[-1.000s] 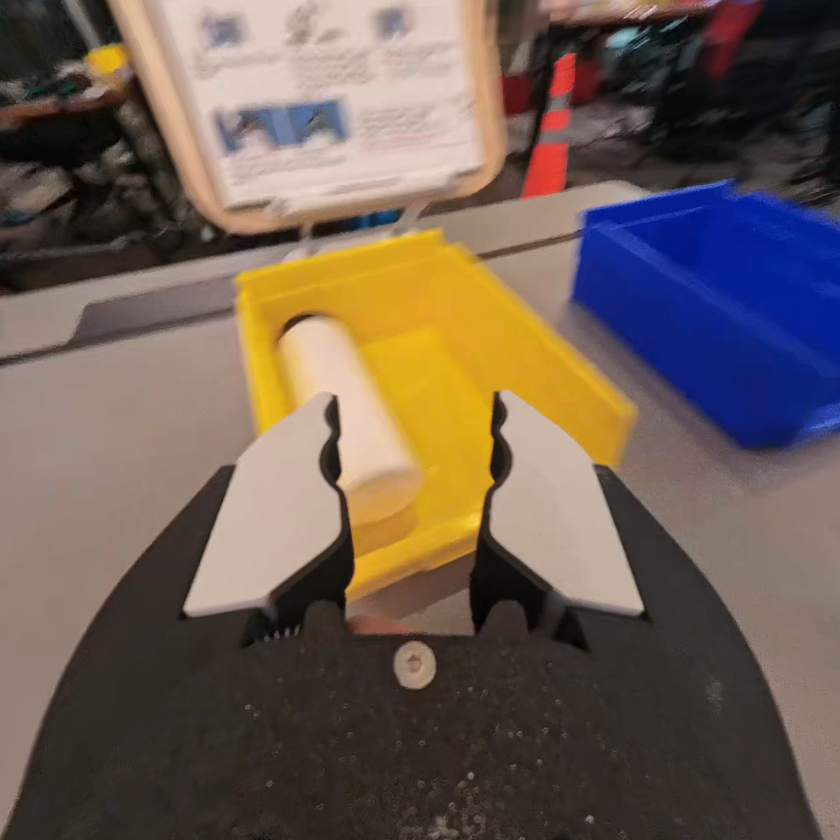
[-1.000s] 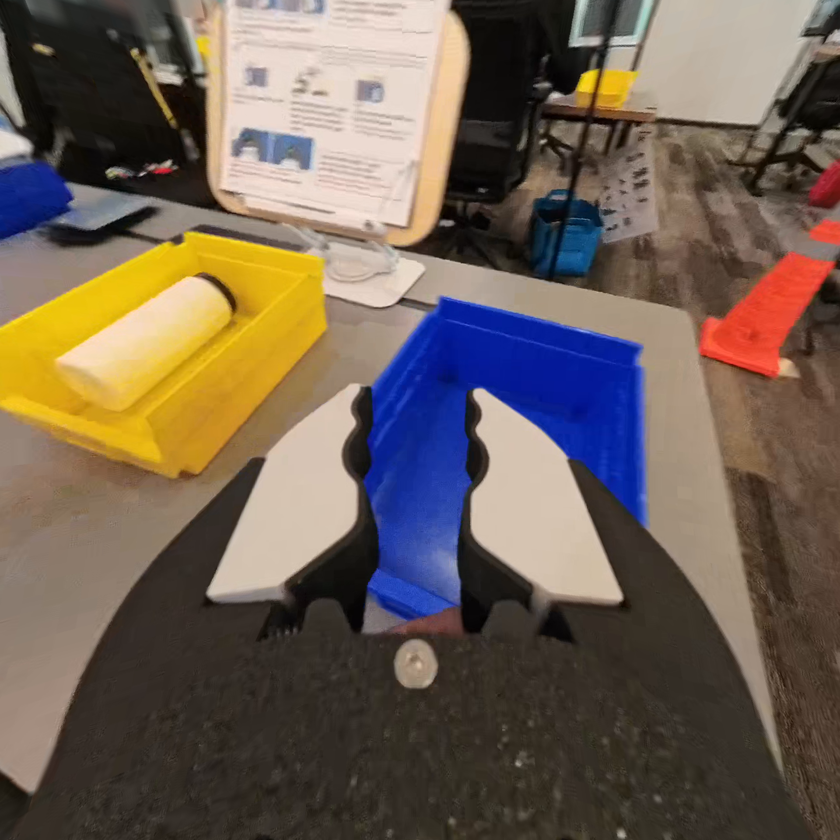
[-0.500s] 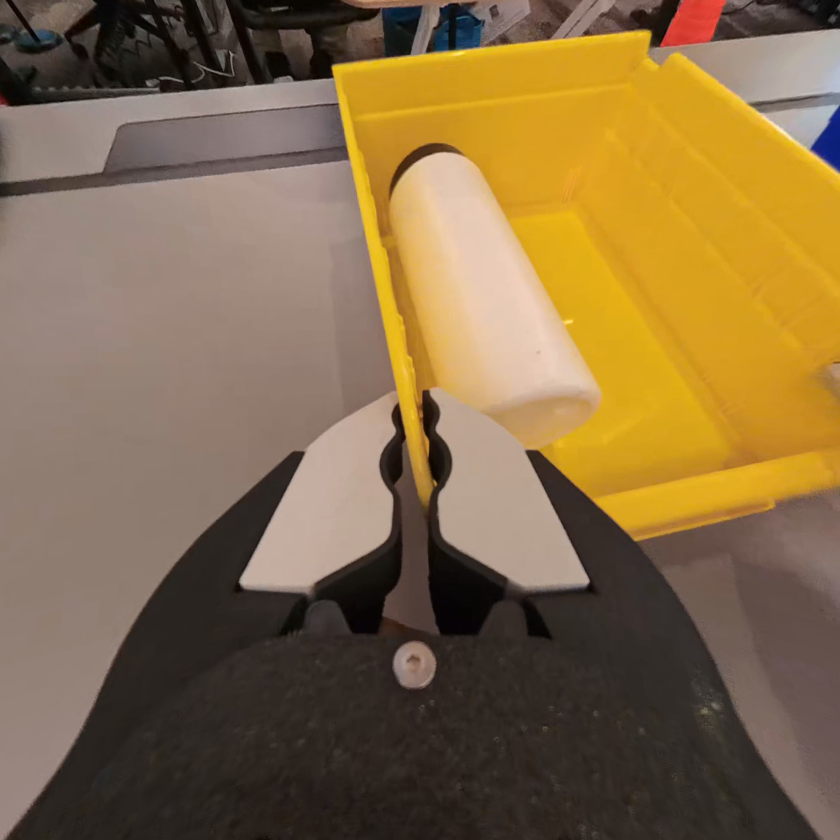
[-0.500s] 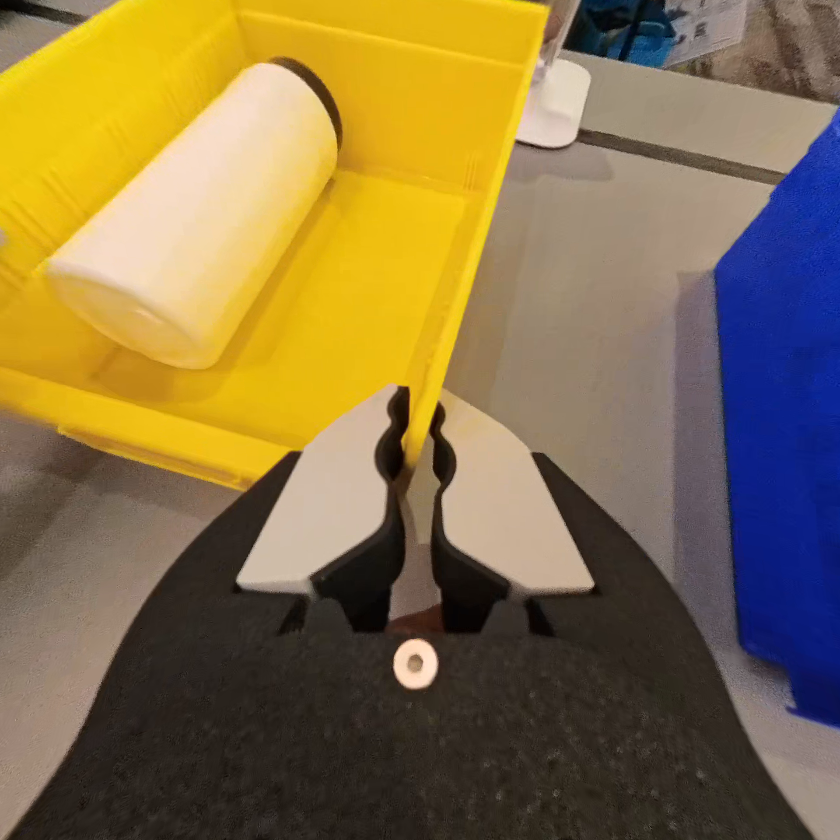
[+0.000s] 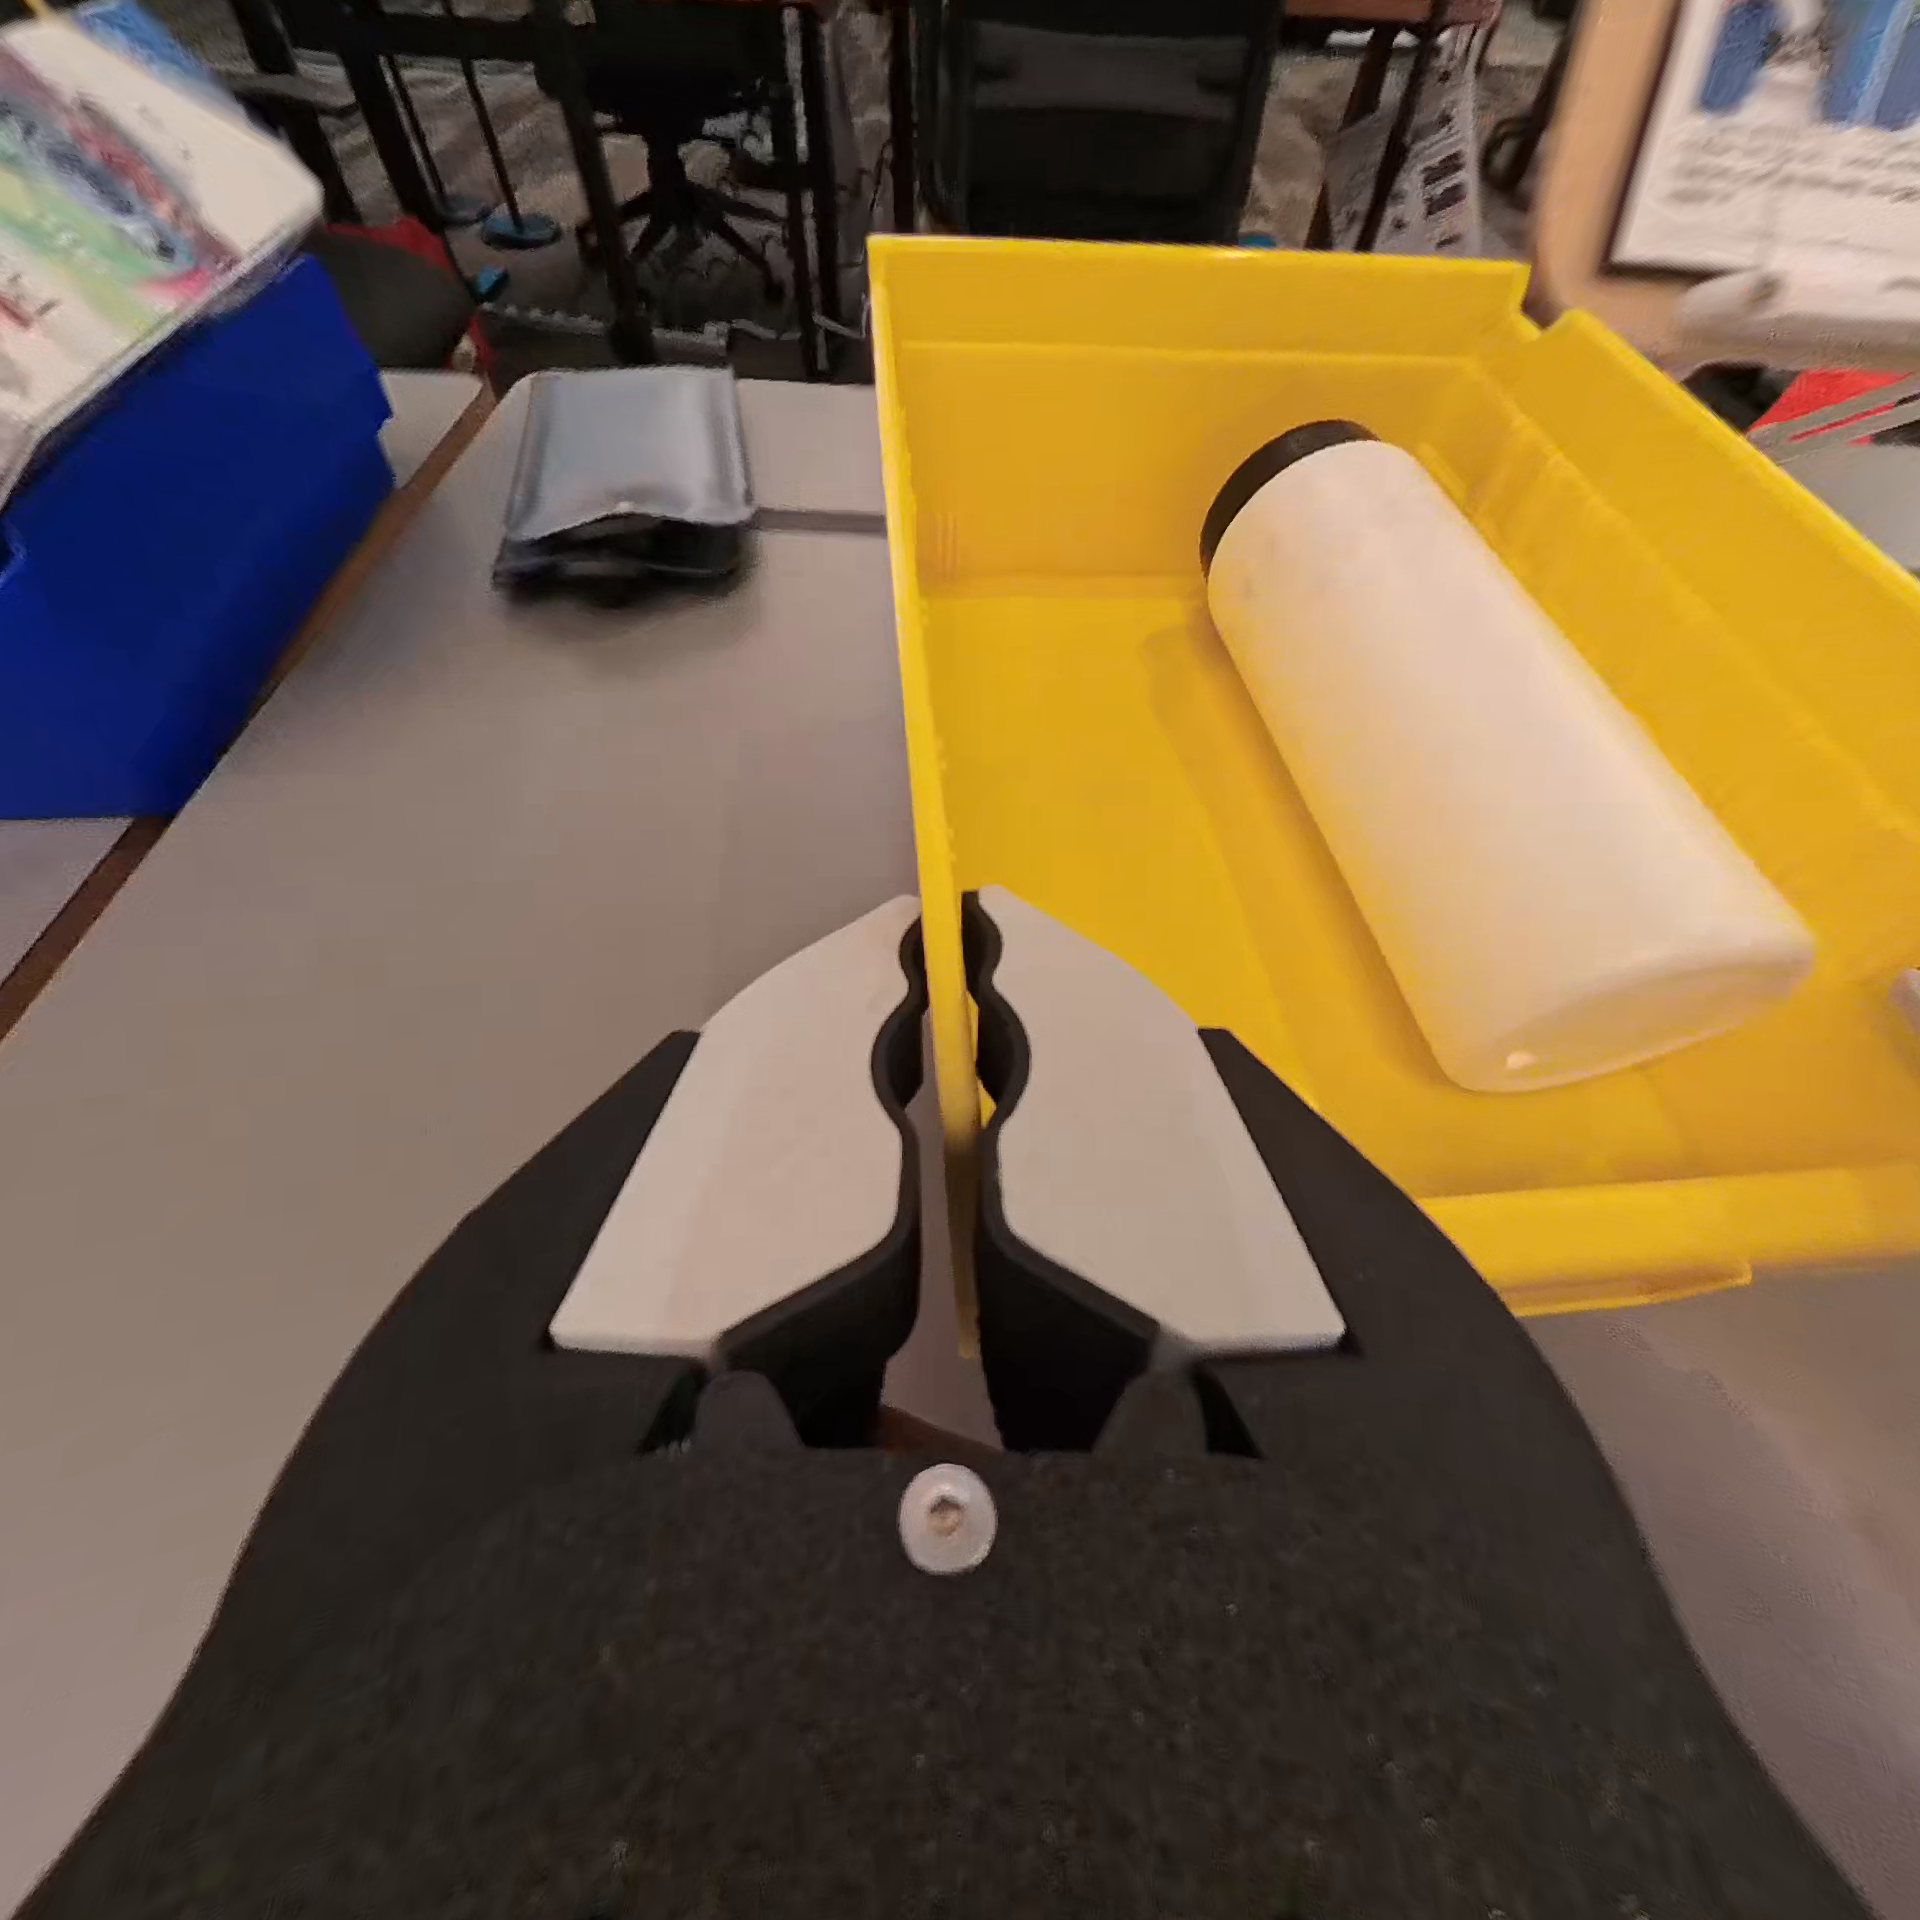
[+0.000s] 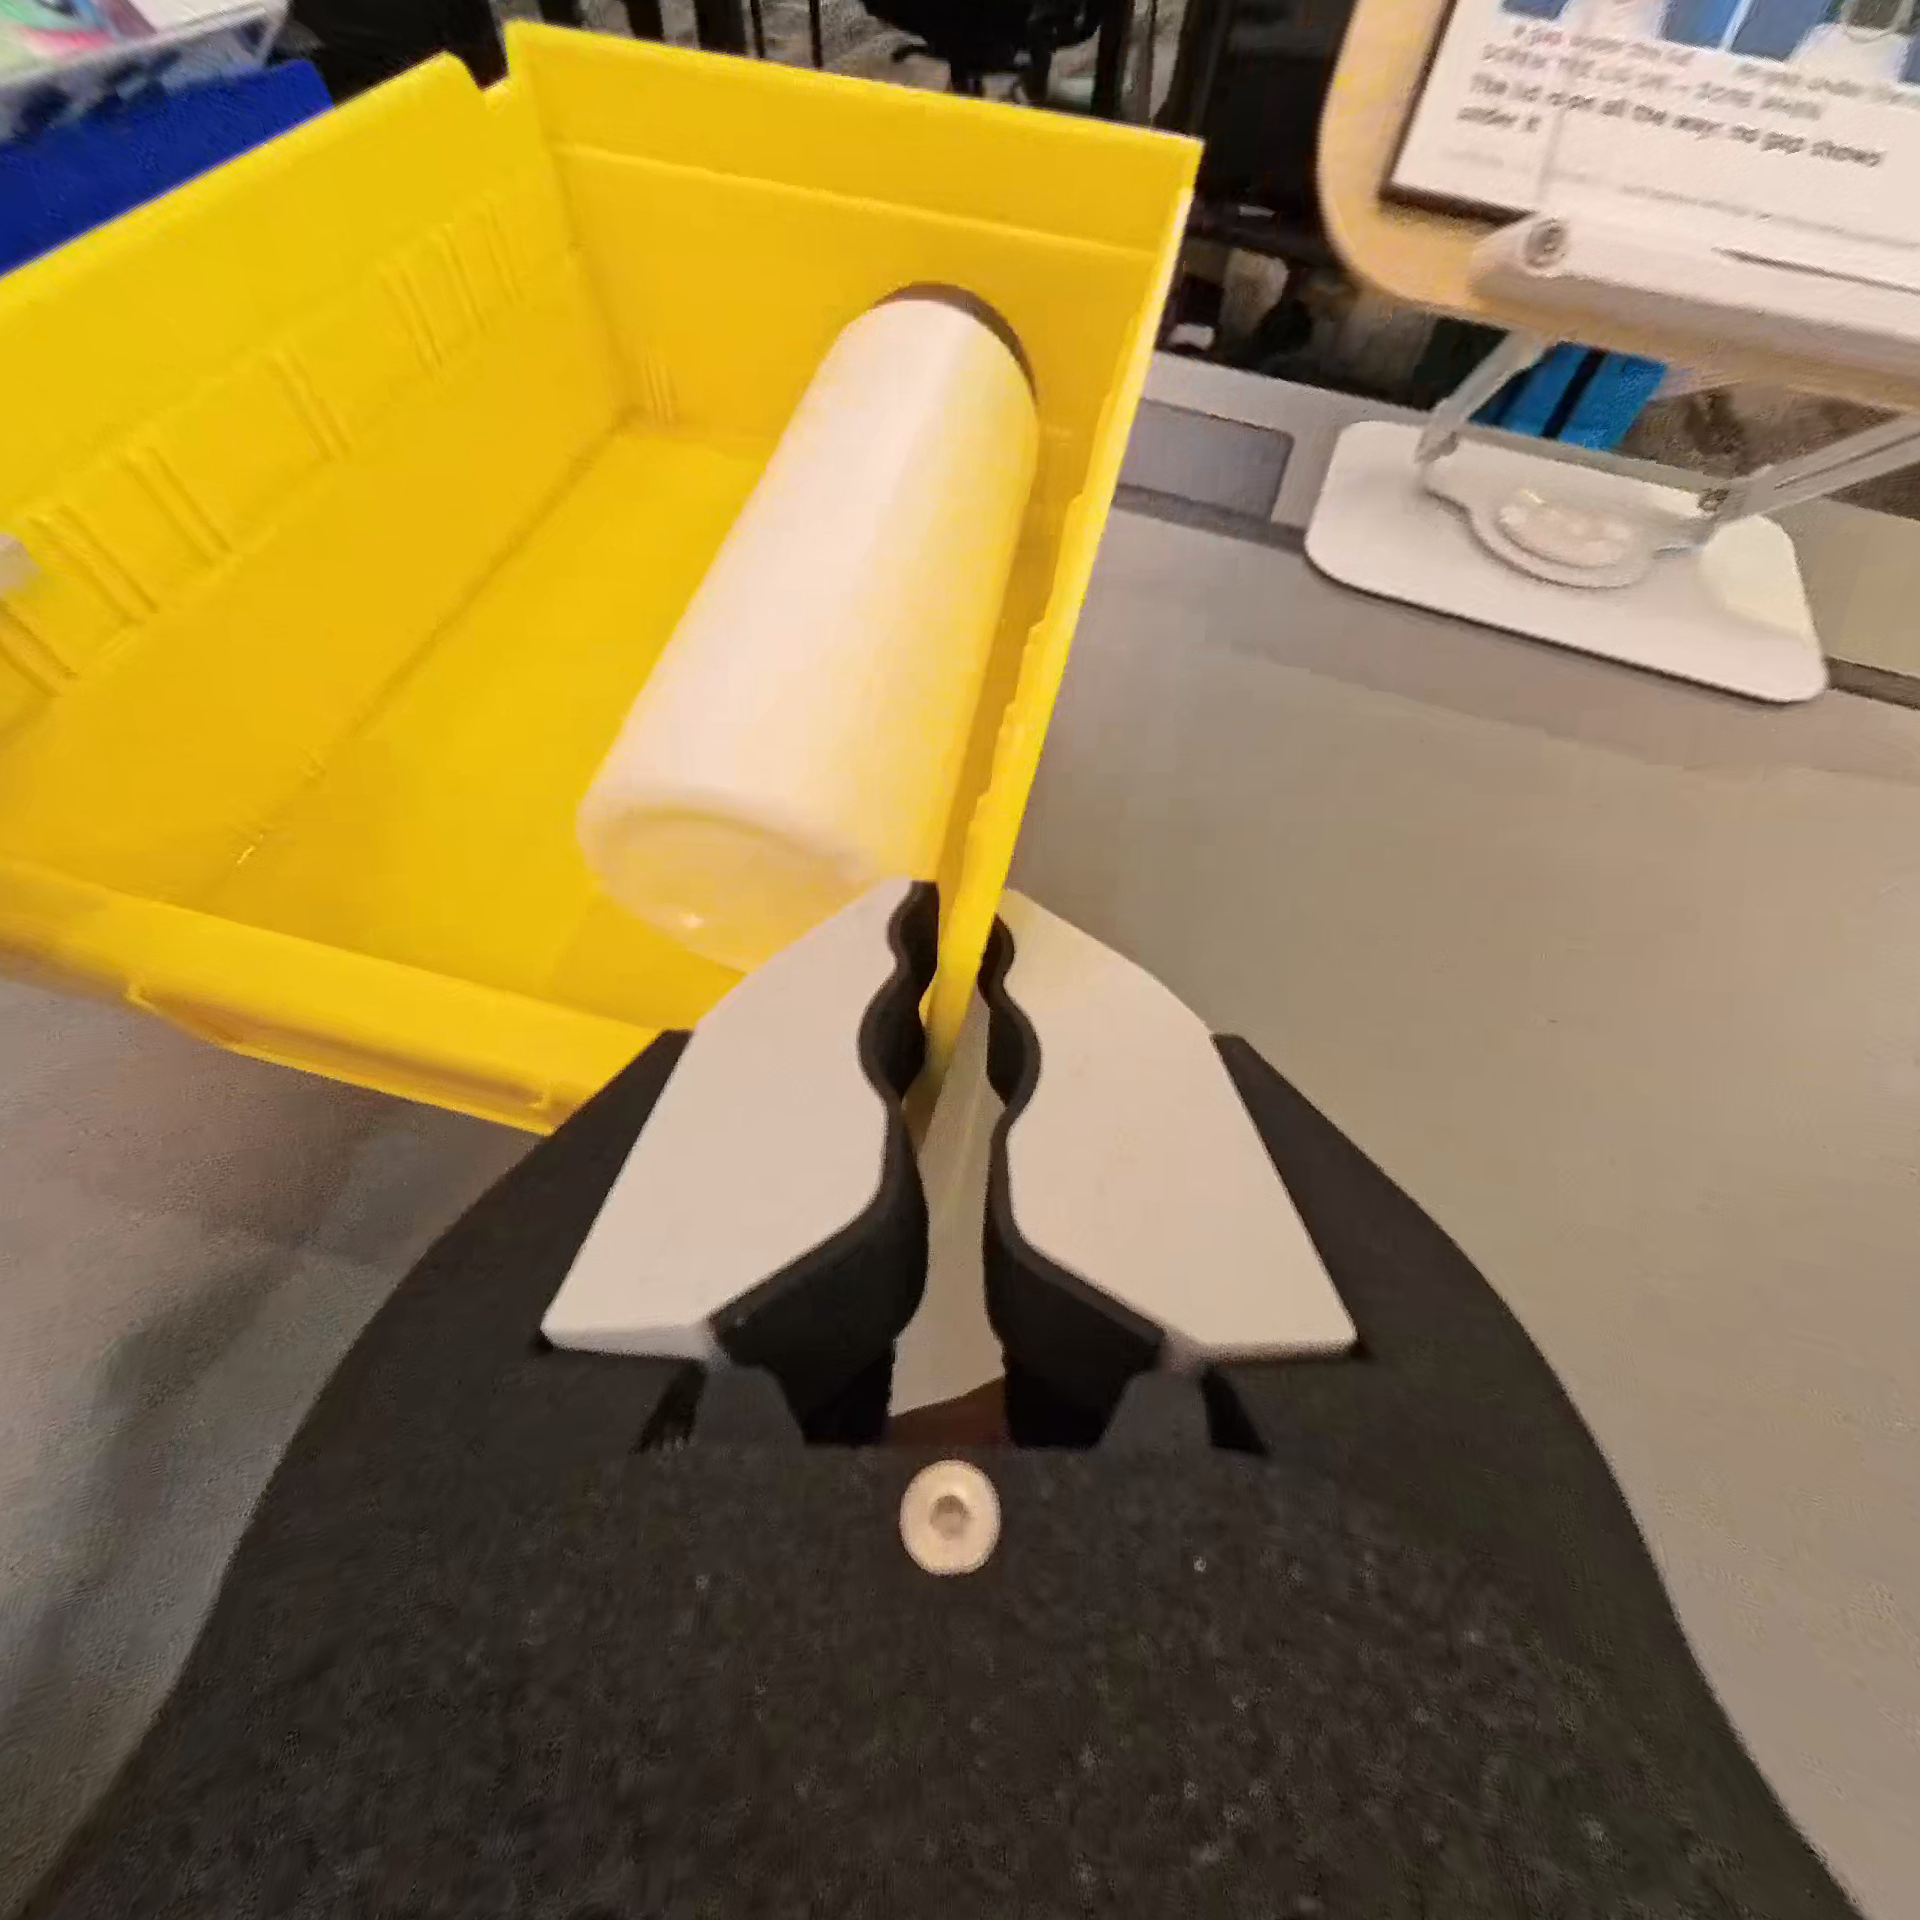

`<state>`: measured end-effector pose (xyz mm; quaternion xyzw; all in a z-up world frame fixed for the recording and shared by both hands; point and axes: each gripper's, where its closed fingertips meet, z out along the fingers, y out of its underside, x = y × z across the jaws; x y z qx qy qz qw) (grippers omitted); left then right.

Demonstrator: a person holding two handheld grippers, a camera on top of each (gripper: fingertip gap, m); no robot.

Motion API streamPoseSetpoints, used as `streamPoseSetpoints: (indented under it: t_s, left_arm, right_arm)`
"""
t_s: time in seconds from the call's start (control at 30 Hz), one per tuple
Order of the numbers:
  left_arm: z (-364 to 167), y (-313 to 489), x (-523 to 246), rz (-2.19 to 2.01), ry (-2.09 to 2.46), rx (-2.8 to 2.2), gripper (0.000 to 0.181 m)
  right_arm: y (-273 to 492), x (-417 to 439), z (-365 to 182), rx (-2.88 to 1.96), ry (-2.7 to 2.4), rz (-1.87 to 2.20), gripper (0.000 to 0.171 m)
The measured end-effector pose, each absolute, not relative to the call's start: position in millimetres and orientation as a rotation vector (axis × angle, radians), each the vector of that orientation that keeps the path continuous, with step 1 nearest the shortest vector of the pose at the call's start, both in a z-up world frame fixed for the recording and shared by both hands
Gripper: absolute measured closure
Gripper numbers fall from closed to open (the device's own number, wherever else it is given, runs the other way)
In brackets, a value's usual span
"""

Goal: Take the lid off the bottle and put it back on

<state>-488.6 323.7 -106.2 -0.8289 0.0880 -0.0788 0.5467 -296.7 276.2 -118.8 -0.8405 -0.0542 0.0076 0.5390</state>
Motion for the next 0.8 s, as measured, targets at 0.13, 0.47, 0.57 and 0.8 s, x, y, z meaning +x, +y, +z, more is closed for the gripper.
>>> streamPoseSetpoints:
  t_s: [0.13,0.47,0.57,0.8]
  left_arm:
    - [-143,335,-523,-0.135,0.17,-2.063,0.177]
    - [-86,322,-533,-0.292,-0.016,-1.901,0.146]
    - [-54,311,-522,-0.362,-0.021,-1.813,0.135]
    - [-67,244,-392,-0.656,0.199,-1.791,0.134]
  right_arm:
    - [282,-337,-159,-2.082,-0.143,0.054,0.162]
    - [227,-346,-124,-1.968,-0.449,0.315,0.149]
    - [190,-308,-99,-1.869,-0.567,0.339,0.149]
    - [129,-115,-101,-1.885,-0.358,0.175,0.148]
